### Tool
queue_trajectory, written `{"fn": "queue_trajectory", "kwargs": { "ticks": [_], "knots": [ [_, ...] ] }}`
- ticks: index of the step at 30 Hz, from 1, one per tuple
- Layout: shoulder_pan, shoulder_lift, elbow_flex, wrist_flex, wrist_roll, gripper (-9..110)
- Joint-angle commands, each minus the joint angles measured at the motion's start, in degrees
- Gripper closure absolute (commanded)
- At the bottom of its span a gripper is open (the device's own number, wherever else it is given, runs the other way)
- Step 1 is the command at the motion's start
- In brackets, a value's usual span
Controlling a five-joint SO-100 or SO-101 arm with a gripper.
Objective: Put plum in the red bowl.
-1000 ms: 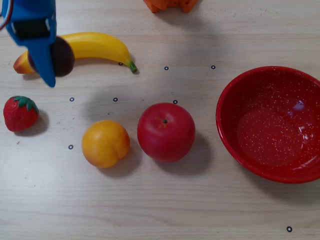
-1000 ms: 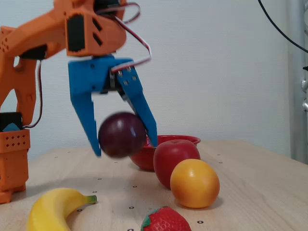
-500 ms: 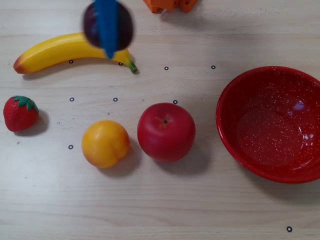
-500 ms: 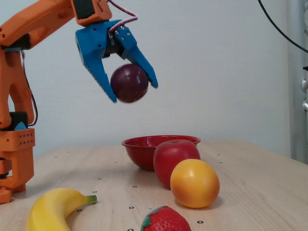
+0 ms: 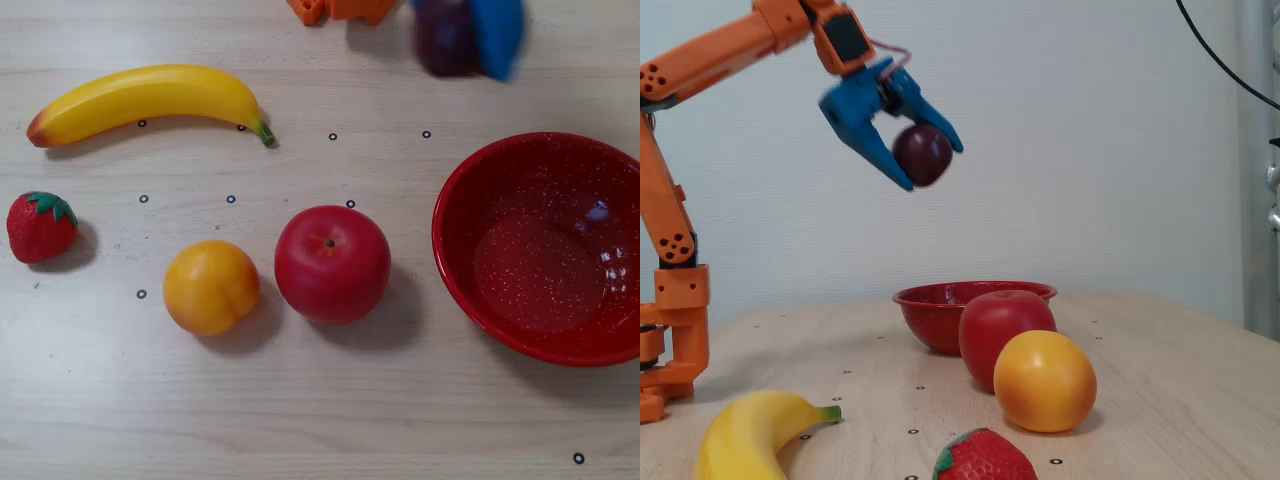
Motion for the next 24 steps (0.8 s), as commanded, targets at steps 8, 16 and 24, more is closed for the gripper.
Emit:
{"fn": "queue_trajectory", "kwargs": {
  "ticks": [8, 16, 24],
  "knots": [
    [8.1, -5.4, 4.9, -25.0, 2.4, 101],
    [9.3, -12.1, 13.9, -41.3, 13.1, 101],
    [9.0, -15.3, 23.6, -49.7, 18.1, 75]
  ]
}}
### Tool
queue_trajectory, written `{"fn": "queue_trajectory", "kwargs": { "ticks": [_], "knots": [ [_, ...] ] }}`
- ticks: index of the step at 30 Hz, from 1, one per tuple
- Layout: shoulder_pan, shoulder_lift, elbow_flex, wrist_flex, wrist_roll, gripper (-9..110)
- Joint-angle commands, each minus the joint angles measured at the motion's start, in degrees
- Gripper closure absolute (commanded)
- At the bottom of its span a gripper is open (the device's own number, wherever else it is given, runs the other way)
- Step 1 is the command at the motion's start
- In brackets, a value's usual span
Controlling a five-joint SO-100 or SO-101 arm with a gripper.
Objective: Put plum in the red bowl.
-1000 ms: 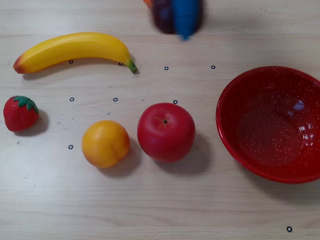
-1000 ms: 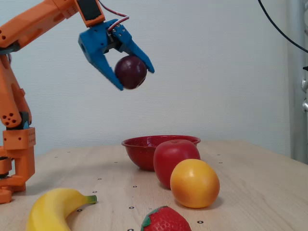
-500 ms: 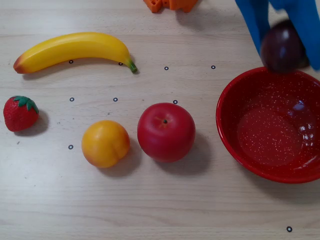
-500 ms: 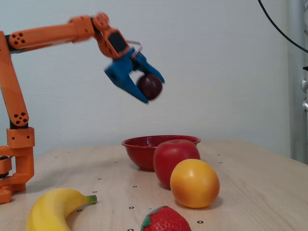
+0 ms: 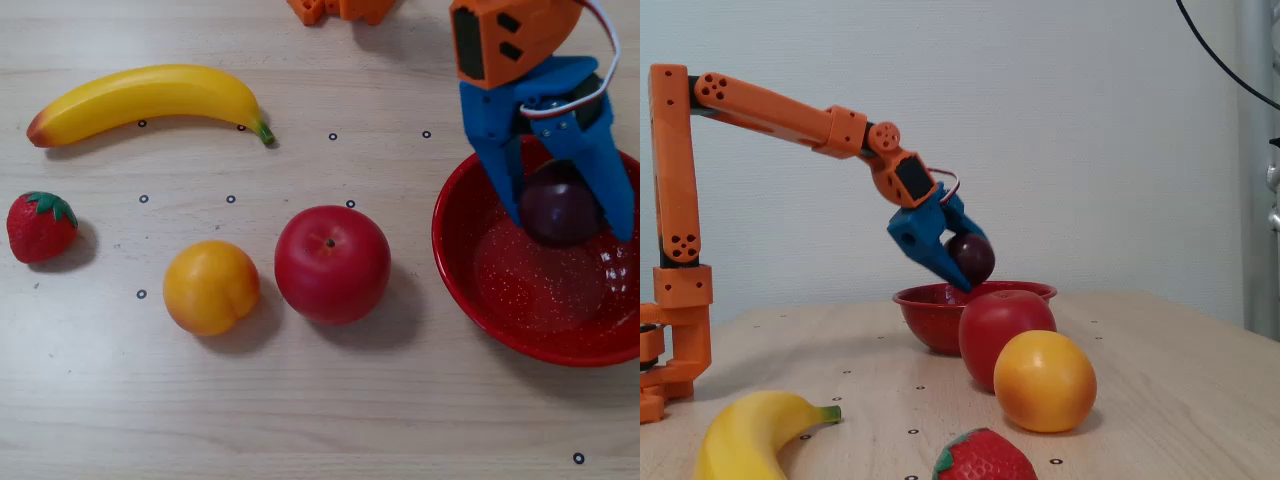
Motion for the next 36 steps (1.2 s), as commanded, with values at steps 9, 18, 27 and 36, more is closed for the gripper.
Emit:
{"fn": "queue_trajectory", "kwargs": {
  "ticks": [9, 18, 27, 36],
  "knots": [
    [1.8, -1.1, -8.3, 8.9, -3.3, 52],
    [1.0, 2.3, -22.7, 22.1, -12.5, 77],
    [-4.0, 11.3, -27.8, 30.4, -16.3, 101],
    [-14.2, 25.7, -14.2, 26.7, -20.7, 101]
  ]
}}
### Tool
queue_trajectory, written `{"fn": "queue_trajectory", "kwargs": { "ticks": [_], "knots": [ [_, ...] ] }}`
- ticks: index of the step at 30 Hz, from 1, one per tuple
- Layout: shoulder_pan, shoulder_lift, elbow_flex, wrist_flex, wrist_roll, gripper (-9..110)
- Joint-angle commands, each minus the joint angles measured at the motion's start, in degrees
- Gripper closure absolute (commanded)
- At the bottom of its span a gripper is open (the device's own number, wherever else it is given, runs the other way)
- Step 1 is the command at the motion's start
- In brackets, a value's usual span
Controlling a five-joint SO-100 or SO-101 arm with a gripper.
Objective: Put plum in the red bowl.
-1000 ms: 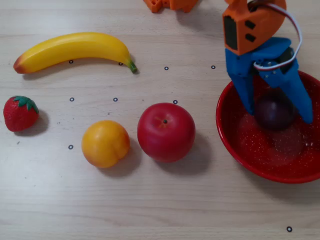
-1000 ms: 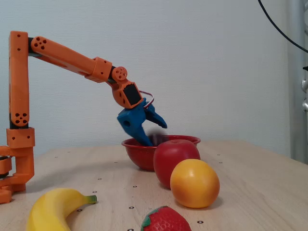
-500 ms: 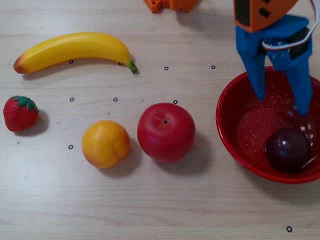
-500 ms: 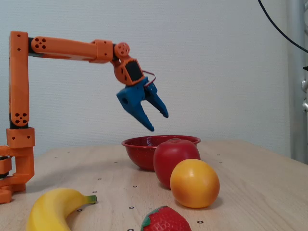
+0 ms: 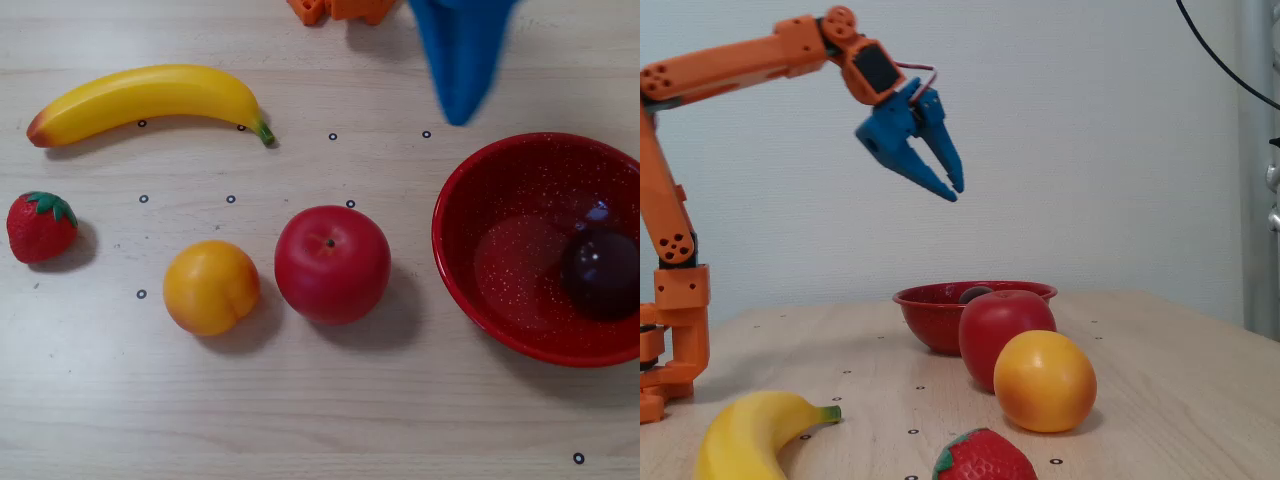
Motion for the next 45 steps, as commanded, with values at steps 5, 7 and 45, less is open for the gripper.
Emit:
{"fn": "queue_trajectory", "kwargs": {
  "ticks": [5, 7, 45],
  "knots": [
    [-7.3, 19.2, 16.4, -9.2, -4.6, 101],
    [-9.0, 24.6, 24.2, -12.1, -4.6, 101],
    [-13.4, 73.2, 91.8, -36.7, -11.5, 101]
  ]
}}
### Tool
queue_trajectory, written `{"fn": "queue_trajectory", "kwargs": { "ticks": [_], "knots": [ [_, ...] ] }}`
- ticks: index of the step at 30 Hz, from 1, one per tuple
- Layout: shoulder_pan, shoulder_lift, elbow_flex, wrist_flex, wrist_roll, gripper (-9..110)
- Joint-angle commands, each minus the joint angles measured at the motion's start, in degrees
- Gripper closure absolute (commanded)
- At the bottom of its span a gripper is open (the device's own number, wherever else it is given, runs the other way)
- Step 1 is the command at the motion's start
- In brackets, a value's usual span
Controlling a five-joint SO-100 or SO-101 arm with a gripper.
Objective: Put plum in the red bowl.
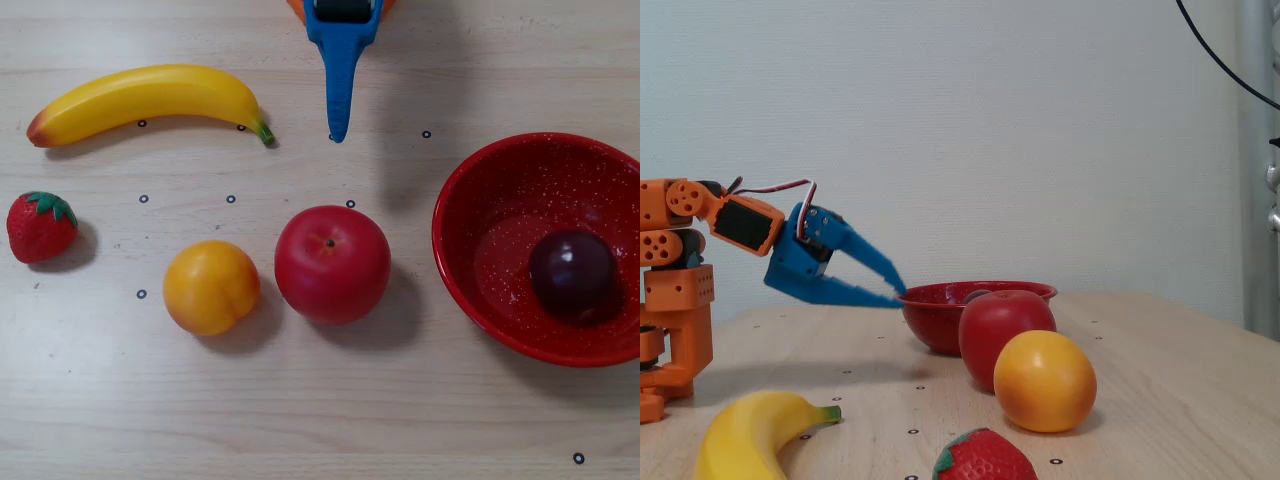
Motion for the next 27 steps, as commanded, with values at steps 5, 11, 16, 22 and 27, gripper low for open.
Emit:
{"fn": "queue_trajectory", "kwargs": {
  "ticks": [5, 11, 16, 22, 27],
  "knots": [
    [1.2, 4.0, 0.8, 7.9, -4.8, 101],
    [0.9, 5.8, 0.9, 15.2, -6.5, 101],
    [1.1, 6.6, 0.9, 17.9, -7.9, 101],
    [1.2, 6.6, 0.9, 18.5, -8.1, 101],
    [1.4, 6.6, 0.9, 18.6, -7.8, 101]
  ]
}}
